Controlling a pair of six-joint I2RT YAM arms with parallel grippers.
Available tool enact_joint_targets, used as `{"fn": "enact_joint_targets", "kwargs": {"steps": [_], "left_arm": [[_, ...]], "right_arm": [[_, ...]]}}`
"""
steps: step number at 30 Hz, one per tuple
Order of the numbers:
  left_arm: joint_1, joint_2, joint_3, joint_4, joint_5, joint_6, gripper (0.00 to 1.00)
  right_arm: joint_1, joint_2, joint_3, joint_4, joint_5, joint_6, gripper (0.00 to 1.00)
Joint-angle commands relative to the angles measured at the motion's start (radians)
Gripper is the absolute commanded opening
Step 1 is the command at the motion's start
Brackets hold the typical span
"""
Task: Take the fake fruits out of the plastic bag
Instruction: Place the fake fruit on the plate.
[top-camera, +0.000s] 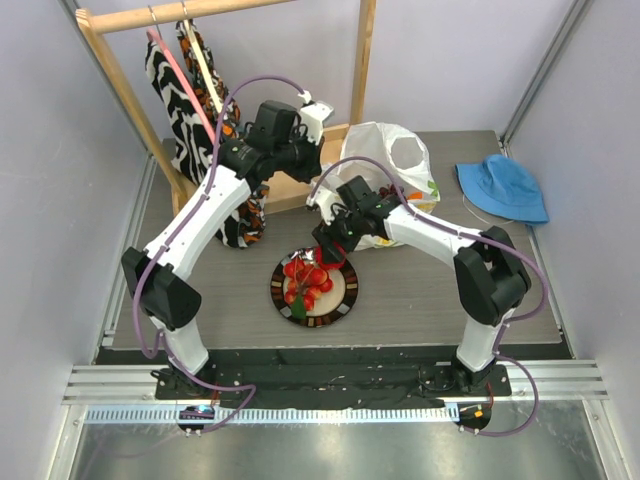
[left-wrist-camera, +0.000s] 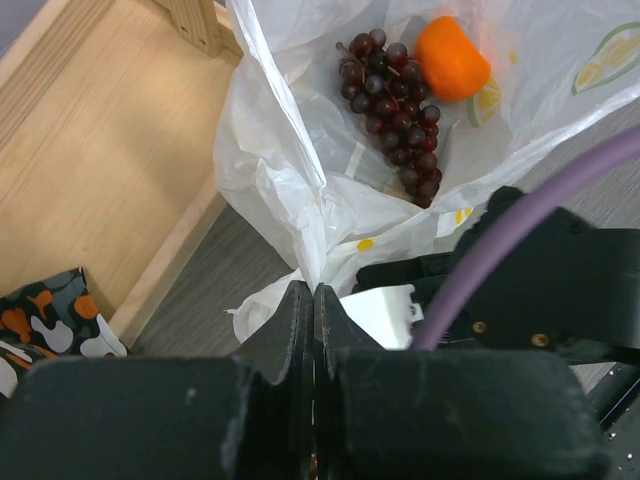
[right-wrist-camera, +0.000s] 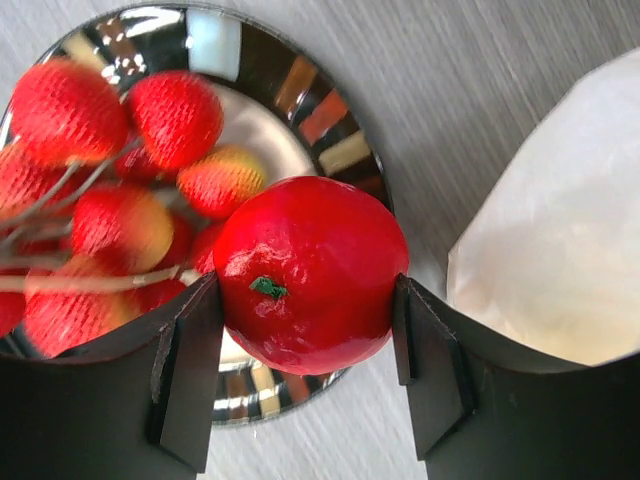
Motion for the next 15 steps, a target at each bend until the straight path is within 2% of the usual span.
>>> {"fn": "enact_joint_targets", "kwargs": {"steps": [1,11,14,15], "left_arm": [[0.003,-0.011,0.023,0.024,0.003,0.010,0.00],[0.003,0.006,0.026,0.033,0.020,-0.004,0.00],[0.005,0.015,0.029,0.033,0.018,-0.004,0.00],[0.003,0.016,0.029,0.035,0.018,-0.002,0.00]], "right_arm": [[0.019,0.028,0.068,0.072,-0.011,0.038,0.31],[0.033,0.071,0.078,0.066,-0.047,0.058,0.31],[0.035,0.094,0.077,0.055,-0.065,0.067,0.35],[0.036,0.097,0.075,0.059,-0.073,0.071,0.40]]}}
